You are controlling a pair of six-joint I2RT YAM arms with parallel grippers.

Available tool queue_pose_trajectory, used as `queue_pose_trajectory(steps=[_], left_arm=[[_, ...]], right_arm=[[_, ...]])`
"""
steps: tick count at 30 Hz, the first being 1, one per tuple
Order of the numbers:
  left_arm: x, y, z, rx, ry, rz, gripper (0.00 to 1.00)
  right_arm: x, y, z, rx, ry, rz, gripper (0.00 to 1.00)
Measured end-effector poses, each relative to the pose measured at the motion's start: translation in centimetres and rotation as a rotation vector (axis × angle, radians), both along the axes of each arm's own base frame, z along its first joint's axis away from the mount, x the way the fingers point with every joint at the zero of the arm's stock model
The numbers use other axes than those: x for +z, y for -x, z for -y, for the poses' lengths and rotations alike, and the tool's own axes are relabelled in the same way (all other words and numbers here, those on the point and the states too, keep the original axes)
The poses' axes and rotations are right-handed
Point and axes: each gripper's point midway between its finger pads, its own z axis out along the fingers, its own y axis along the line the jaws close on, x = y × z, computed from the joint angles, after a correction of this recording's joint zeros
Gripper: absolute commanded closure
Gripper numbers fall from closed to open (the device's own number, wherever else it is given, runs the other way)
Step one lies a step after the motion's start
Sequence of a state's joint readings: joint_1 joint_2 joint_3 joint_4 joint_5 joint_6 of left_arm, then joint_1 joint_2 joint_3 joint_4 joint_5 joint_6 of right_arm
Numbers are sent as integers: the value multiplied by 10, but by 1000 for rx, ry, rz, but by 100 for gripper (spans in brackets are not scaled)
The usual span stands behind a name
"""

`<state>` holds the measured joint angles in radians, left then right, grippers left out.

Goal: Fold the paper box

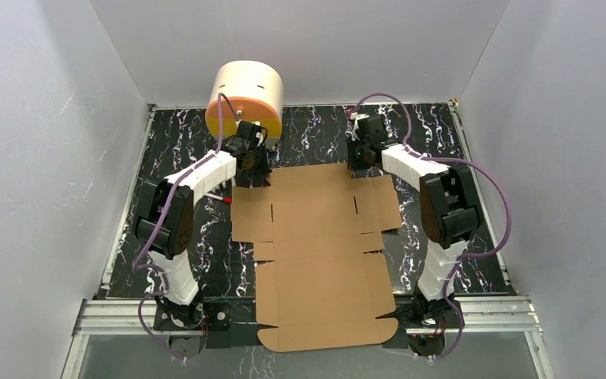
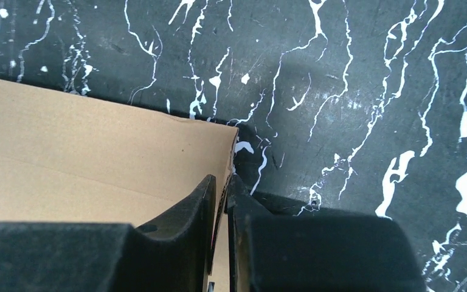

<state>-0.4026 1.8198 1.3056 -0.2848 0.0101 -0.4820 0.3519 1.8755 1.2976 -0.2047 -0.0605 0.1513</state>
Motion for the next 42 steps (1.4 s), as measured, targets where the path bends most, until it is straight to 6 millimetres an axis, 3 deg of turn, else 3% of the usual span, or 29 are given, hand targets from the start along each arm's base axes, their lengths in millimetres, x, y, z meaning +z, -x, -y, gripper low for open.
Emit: queue_pose_trajectory(steps=[11,15,22,26,33,36,42], left_arm=[[-21,-6,12,2,-82,-53,95],[-19,-6,17,-10,-104,-53,84],[-7,-4,11,-2,-122,-35,64],[17,4,-2,20,-102,3,58],[54,29,-46,94,-34,73,52],[51,46,-64,124,9,64,51],[14,90,-92,180,43,-39,50]], right_arm=[[-20,0,1,-42,313,-16,74],[-24,4,5,-40,349,-32,67],[-16,4,5,-30,300,-22,50],[4,13,16,-34,229,5,42],[31,45,43,-39,70,45,30],[33,61,53,-41,4,49,28],[25,94,82,-90,-109,21,21]])
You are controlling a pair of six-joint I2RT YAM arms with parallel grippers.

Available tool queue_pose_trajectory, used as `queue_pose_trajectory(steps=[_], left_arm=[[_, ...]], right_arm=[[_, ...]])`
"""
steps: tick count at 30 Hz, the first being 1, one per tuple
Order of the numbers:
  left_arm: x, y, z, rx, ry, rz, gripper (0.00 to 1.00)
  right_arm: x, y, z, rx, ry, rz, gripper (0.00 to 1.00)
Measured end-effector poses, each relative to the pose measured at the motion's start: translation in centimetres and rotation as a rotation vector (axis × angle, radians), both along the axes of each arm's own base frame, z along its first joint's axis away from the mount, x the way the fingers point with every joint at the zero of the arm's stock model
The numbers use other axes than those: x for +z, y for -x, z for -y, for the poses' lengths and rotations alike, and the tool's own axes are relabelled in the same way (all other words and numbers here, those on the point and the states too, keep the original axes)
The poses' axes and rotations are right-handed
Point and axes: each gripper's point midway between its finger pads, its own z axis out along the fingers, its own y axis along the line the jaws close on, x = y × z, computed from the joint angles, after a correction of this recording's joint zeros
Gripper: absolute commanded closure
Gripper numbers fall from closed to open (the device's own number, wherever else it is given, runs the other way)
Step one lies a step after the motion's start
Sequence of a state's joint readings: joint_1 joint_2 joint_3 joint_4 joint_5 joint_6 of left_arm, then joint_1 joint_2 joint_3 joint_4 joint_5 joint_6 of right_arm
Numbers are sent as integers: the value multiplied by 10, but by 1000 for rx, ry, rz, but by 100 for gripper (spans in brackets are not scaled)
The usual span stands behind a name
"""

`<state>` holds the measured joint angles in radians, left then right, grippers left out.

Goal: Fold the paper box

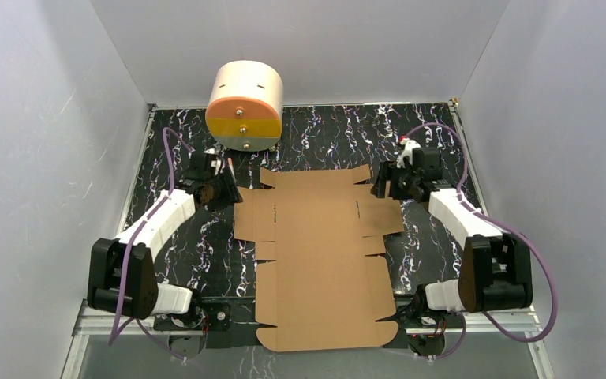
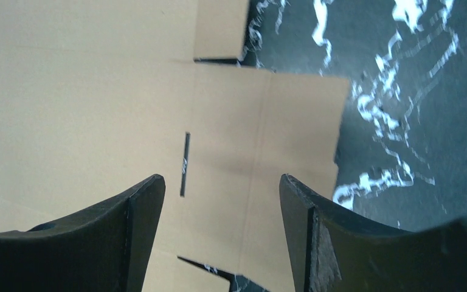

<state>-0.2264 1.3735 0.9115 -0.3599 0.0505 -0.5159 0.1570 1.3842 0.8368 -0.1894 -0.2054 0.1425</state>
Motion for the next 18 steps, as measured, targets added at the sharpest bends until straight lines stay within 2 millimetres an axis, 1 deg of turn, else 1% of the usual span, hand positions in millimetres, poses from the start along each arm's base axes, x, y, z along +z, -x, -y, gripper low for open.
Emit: queue_pose_trajectory(steps=[3,5,7,8,11,14,18], left_arm=[[-12,21,-5,14,20,-29,50],[-16,29,-6,22,36,-37,49],[-20,36,-5,30,57,-48,49],[-22,38,-4,34,71,-55,49],[-29,43,3,32,118,-79,49],[-36,44,11,26,160,-109,50],[-42,43,16,20,179,-132,53]], right_arm=[[-5,14,17,-51,-45,-8,19],[-11,22,29,-101,-63,-21,18],[-19,30,37,-138,-82,-40,18],[-23,33,45,-173,-92,-50,18],[-36,42,56,-231,-120,-89,18],[-45,47,57,-243,-140,-116,21],[-51,43,52,-228,-168,-130,34]])
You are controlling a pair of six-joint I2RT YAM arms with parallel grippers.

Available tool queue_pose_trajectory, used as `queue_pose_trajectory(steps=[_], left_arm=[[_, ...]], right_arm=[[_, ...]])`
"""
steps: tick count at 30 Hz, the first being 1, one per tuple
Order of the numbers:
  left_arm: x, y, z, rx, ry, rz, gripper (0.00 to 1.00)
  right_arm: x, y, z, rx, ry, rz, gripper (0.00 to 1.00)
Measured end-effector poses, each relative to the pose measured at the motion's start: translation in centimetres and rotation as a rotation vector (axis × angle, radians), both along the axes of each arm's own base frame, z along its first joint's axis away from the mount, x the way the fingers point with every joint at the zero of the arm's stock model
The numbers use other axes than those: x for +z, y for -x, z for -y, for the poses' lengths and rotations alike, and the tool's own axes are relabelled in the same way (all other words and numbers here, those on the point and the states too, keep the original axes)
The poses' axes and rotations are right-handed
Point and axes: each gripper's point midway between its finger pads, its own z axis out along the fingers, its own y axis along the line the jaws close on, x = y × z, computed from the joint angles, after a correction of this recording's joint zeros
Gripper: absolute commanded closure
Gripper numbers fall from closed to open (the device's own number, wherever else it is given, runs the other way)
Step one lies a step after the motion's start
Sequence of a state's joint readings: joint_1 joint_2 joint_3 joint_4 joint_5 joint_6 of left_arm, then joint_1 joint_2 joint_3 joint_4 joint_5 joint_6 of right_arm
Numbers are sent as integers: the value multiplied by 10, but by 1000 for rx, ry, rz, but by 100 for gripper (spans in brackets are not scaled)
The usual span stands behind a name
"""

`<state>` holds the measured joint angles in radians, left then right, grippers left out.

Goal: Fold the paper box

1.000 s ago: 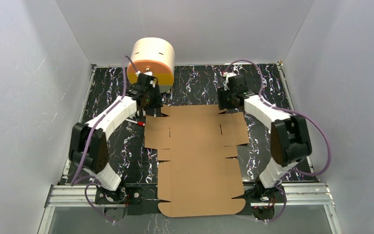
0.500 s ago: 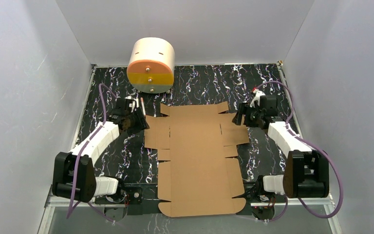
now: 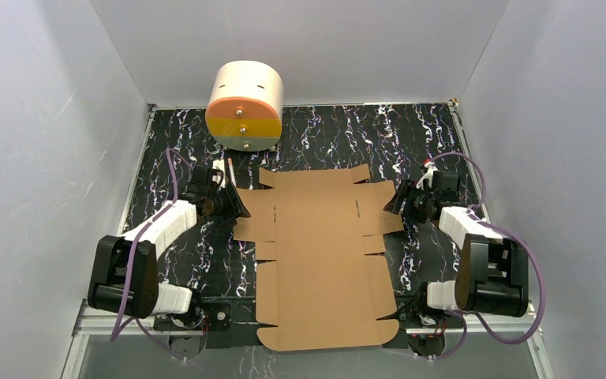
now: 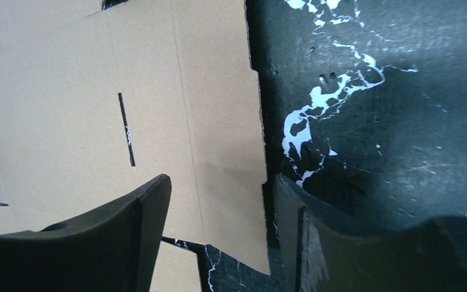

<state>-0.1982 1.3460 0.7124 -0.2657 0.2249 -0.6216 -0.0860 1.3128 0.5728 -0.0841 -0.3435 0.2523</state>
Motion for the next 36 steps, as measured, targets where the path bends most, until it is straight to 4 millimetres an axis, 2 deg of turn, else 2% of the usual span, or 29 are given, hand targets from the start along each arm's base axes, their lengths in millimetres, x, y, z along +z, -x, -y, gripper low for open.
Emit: queue_pose_trajectory(steps=[5,10,14,18,21,25,29,36], left_arm=[[-5,1,1,-6,4,-19,55],[-5,1,-2,-22,-23,-32,51],[8,-10,-13,-17,-94,17,50],[16,-12,-27,7,-151,54,50],[13,-11,-36,25,-160,37,50],[-1,-7,-36,24,-134,-21,52],[-11,-3,-32,2,-110,-65,57],[-12,0,-22,-30,-63,-87,83]], right_arm=[[-8,1,-10,37,-56,-25,47],[-6,-1,-17,68,-95,-13,50],[-5,-2,-18,76,-104,-3,52],[-4,-3,-19,77,-104,2,53],[-3,-5,-19,81,-105,12,53],[-2,-6,-20,87,-108,18,54],[-1,-5,-21,97,-112,21,59],[-1,-4,-23,115,-117,25,64]])
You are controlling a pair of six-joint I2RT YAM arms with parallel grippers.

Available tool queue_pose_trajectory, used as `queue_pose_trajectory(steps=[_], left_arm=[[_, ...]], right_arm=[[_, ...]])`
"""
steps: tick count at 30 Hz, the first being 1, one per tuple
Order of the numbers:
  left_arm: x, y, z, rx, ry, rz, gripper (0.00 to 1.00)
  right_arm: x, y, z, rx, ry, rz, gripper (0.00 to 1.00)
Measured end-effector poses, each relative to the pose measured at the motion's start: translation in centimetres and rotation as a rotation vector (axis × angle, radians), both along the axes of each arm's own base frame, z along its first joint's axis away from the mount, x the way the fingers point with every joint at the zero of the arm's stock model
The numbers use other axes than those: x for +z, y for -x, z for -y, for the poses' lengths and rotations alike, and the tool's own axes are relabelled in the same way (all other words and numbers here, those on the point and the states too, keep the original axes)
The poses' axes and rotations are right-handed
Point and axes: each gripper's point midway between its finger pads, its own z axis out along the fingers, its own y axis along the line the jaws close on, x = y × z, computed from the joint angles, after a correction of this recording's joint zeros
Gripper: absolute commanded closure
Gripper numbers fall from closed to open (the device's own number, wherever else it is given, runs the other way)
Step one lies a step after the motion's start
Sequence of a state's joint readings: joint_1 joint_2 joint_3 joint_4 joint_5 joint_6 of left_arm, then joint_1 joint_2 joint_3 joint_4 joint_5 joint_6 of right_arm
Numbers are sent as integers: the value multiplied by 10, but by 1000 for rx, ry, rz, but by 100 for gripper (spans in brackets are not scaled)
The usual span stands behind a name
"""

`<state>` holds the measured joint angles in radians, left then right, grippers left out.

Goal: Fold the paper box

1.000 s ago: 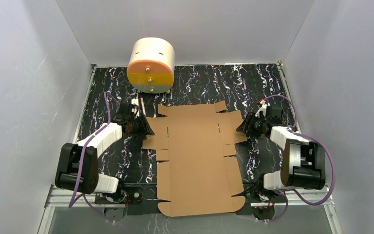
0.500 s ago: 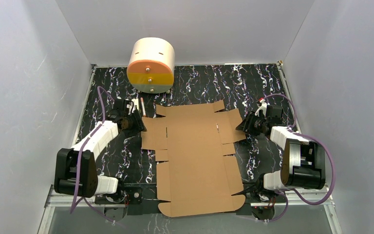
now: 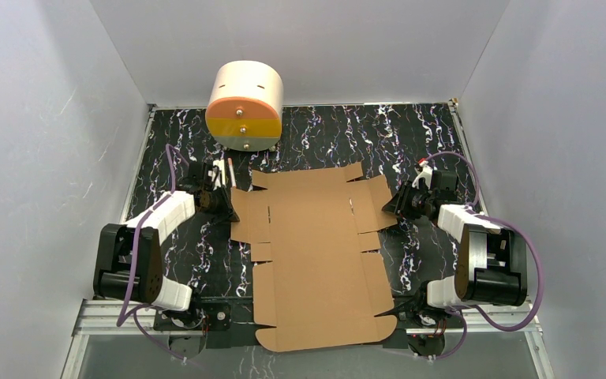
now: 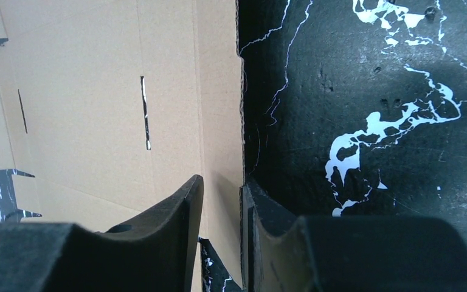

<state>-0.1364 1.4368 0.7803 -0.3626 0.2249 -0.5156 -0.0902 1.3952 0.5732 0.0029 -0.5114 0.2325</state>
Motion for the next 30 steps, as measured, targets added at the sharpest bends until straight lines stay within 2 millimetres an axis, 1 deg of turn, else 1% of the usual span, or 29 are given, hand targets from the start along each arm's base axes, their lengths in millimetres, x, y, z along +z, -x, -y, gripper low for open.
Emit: queue_pose_trajectory(steps=[2,5,8,12,19,22,27,30], left_arm=[[1,0,3,-10,-2,2,88],[8,-5,11,-40,-17,26,92],[21,-16,20,-72,-44,75,93],[35,-29,36,-122,-96,124,94],[48,-47,51,-162,-187,169,95],[52,-54,59,-175,-207,180,95],[57,-66,76,-203,-230,199,94],[59,-72,87,-218,-239,210,93]], right_arm=[[0,0,0,3,1,-1,65],[1,1,-2,9,12,-2,68],[6,0,-4,19,39,3,68],[17,-6,-8,37,95,22,69],[34,-15,-18,60,220,39,68],[46,-21,-25,70,271,59,68],[65,-30,-36,79,331,97,67],[70,-35,-42,85,347,112,67]])
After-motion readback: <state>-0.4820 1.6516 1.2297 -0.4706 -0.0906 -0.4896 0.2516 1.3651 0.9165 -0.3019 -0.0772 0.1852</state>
